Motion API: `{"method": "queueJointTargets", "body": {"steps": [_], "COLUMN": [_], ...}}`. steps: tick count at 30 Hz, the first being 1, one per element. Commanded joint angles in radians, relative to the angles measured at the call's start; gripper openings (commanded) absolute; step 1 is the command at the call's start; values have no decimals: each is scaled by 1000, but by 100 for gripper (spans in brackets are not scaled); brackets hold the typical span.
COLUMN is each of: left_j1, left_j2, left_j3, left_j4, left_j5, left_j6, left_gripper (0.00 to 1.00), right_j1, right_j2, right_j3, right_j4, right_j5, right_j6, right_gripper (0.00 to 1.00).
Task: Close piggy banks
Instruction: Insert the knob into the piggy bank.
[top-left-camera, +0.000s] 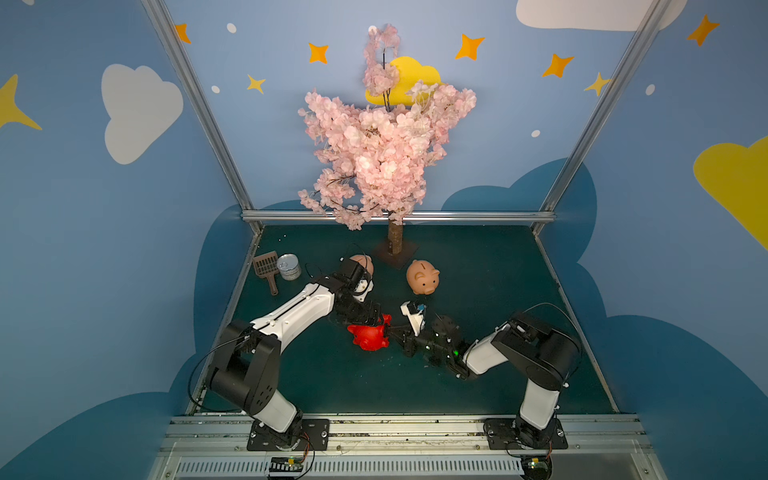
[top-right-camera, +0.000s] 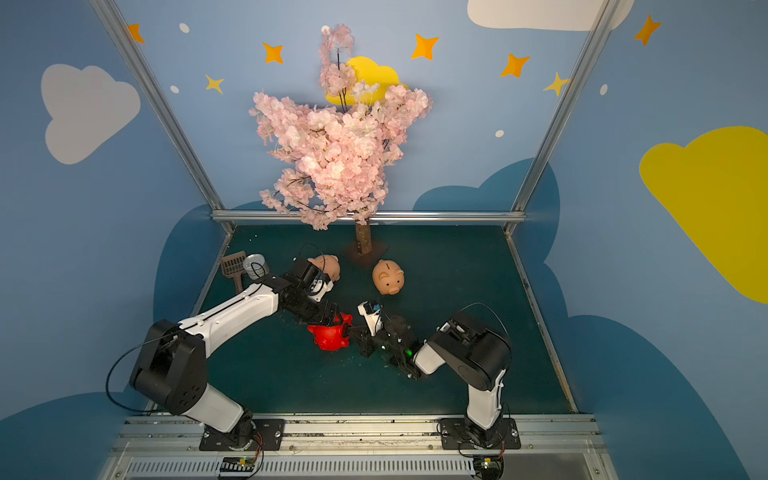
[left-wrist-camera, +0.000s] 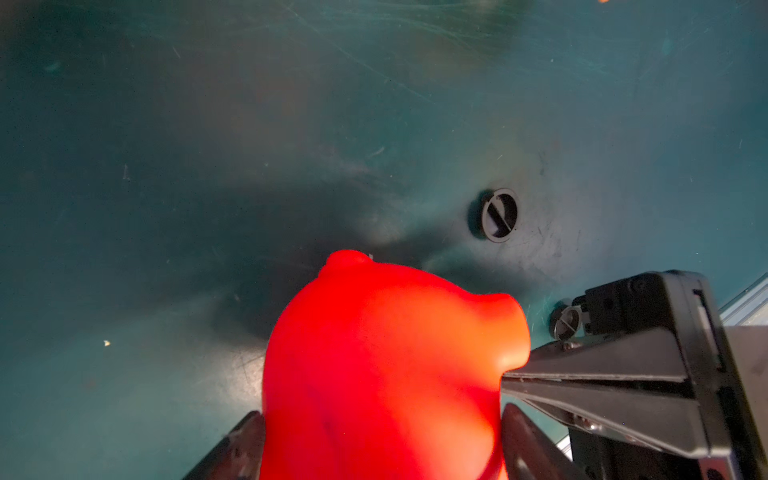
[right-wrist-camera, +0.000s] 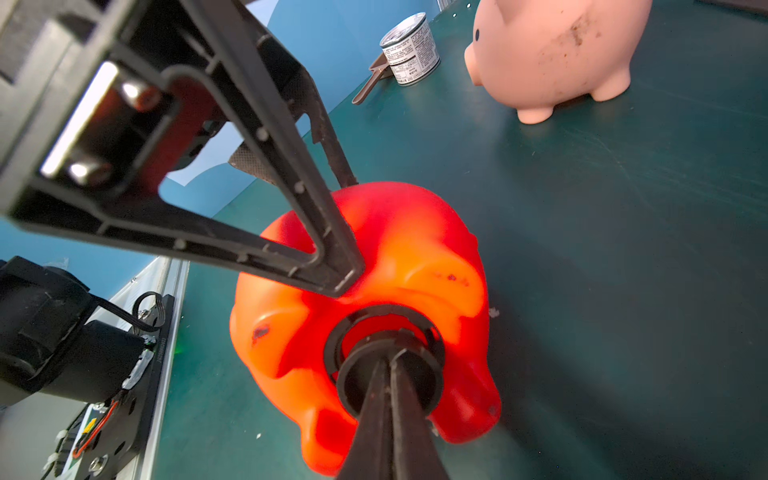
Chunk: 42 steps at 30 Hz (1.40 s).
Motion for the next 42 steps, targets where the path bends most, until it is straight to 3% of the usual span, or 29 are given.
{"method": "queueJointTargets", "body": {"steps": [1, 42], "left_j1": [-14, -24], "left_j2": [81, 81], "left_j3": [-61, -66], "left_j4": [-38, -27], "left_j5": [13, 20], "left_j6": [-3, -7], "left_gripper": [83, 83], "right_j1": [5, 0], "right_j2": [-19, -18], "right_j3": [24, 76], "right_j4": [16, -143], "right_j5": [-4, -16], "right_j6": [9, -71], "right_gripper": [0, 0]}}
